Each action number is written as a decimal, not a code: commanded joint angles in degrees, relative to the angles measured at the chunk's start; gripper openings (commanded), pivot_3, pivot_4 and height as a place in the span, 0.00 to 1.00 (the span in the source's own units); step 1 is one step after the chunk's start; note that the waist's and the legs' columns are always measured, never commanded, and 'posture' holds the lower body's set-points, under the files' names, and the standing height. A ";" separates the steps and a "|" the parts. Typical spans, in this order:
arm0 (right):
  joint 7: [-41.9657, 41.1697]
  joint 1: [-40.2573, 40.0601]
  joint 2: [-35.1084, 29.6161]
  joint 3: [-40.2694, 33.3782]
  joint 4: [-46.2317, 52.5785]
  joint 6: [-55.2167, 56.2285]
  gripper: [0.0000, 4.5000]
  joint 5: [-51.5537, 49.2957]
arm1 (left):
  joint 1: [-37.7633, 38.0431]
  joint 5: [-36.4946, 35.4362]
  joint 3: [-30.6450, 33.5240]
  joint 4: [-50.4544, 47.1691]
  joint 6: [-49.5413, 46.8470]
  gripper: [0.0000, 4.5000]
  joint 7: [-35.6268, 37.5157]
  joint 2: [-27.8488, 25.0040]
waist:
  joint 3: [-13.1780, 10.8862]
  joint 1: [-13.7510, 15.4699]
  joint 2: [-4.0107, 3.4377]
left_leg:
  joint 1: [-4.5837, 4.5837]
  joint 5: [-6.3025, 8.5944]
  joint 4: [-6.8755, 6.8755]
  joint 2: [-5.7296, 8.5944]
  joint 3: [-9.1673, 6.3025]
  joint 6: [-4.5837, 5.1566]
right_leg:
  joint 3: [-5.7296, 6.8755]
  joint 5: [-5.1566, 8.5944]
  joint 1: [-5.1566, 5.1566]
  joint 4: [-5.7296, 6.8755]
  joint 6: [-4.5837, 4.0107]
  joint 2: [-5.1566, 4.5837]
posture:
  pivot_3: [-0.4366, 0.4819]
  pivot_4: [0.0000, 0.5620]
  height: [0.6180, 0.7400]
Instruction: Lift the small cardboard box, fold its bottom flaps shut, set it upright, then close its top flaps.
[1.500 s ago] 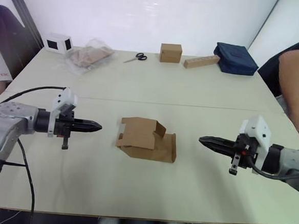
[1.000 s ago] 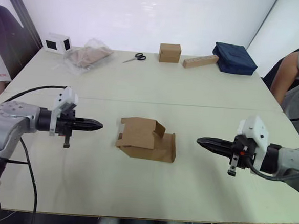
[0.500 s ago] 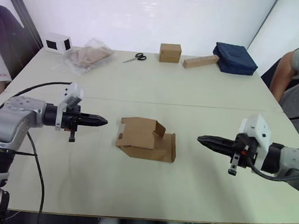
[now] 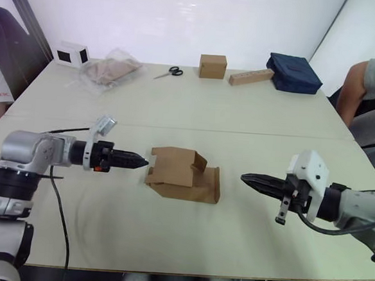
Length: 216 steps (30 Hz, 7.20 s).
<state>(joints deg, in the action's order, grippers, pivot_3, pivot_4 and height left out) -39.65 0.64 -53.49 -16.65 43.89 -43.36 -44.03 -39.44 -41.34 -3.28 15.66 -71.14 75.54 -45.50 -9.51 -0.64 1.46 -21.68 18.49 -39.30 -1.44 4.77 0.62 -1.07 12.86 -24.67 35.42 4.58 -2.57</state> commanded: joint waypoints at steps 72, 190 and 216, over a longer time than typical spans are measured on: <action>22.66 14.46 22.82 18.80 -1.79 2.48 0.00 13.41 | 2.10 -11.62 11.75 -13.79 -1.96 0.00 -15.36 22.12 | 0.03 -0.11 0.00 | 0.11 -0.17 -0.04 0.12 -0.18 -0.28 | -0.02 -0.01 -0.02 0.48 -0.03 -0.09 | 0.48 0.27 1.00; 39.72 5.89 40.38 4.15 -7.23 6.02 0.67 -47.58 | -1.66 -25.91 16.80 -12.83 -0.76 0.00 -31.74 27.26 | 0.01 -0.22 -0.05 | -0.64 -0.19 0.11 0.08 -0.31 -0.29 | 0.10 -0.13 -0.55 0.07 0.19 -0.08 | 0.48 0.27 1.00; 39.60 4.71 34.79 6.72 -8.32 9.37 0.12 -45.16 | -1.02 -26.84 17.04 -13.76 -0.18 0.00 -32.86 27.66 | 0.01 -0.16 -0.04 | -0.64 -0.19 0.10 0.09 -0.30 -0.29 | 0.10 -0.13 -0.55 0.07 0.19 -0.08 | 0.48 0.27 1.00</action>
<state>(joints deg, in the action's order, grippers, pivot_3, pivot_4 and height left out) 0.03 5.05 -18.62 -9.65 34.33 -34.81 -88.98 -40.41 -66.54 12.76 3.89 -72.06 42.60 -18.01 -9.51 -0.80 1.42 -22.32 18.30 -39.20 -1.36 4.47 0.33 -0.97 12.72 -25.23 35.49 4.77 -2.65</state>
